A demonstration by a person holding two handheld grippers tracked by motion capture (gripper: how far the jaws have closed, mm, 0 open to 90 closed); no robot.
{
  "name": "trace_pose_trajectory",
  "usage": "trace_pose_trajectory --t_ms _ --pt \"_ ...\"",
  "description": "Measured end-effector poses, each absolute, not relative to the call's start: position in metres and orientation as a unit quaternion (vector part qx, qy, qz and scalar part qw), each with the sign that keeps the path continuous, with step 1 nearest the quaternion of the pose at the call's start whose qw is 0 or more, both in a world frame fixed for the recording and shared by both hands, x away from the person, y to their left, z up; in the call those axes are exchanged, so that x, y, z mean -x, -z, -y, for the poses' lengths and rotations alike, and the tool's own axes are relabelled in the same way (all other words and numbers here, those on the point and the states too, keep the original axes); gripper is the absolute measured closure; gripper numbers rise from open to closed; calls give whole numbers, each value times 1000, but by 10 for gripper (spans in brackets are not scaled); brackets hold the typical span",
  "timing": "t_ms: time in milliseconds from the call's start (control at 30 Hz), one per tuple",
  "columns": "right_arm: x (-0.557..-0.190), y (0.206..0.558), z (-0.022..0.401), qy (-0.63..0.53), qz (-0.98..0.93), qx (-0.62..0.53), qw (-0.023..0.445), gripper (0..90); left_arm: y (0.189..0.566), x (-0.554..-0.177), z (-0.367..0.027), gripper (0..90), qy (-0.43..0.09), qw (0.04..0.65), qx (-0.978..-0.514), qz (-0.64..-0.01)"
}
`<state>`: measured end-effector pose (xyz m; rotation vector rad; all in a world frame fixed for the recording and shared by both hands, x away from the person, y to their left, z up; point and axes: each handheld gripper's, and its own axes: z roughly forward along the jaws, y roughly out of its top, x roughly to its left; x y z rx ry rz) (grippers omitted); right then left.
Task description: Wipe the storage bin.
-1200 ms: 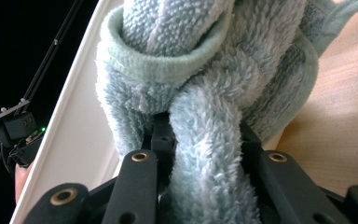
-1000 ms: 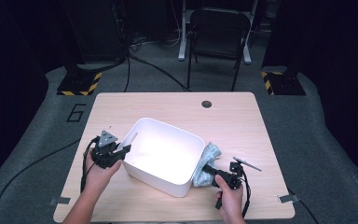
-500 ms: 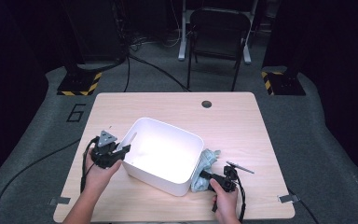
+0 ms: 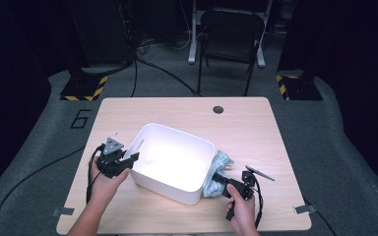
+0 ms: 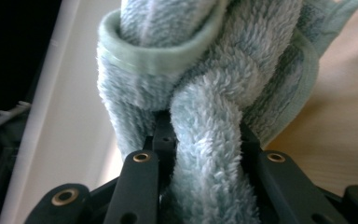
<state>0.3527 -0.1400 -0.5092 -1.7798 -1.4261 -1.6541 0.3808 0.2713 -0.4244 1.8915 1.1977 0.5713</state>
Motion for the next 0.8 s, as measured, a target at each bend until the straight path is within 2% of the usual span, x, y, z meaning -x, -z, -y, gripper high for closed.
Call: trace_pose_trajectory --t_ms 67,233,367,467,567,800 --pt "-351 503 141 596 480 616 185 694 424 -381 -270 651 -224 404 -748 -476" --pt "-351 495 147 609 486 604 171 694 424 -380 -269 653 -227 403 -748 -475" --pt "-350 488 153 634 456 592 200 695 425 -380 -268 651 -224 406 -746 -479" --pt "-344 475 145 632 470 587 188 695 425 -380 -268 647 -223 407 -745 -480" --pt "-342 473 141 626 498 583 140 697 425 -379 -267 657 -226 405 -746 -477" --pt "-340 480 136 608 516 591 121 705 424 -378 -266 677 -234 399 -747 -478"
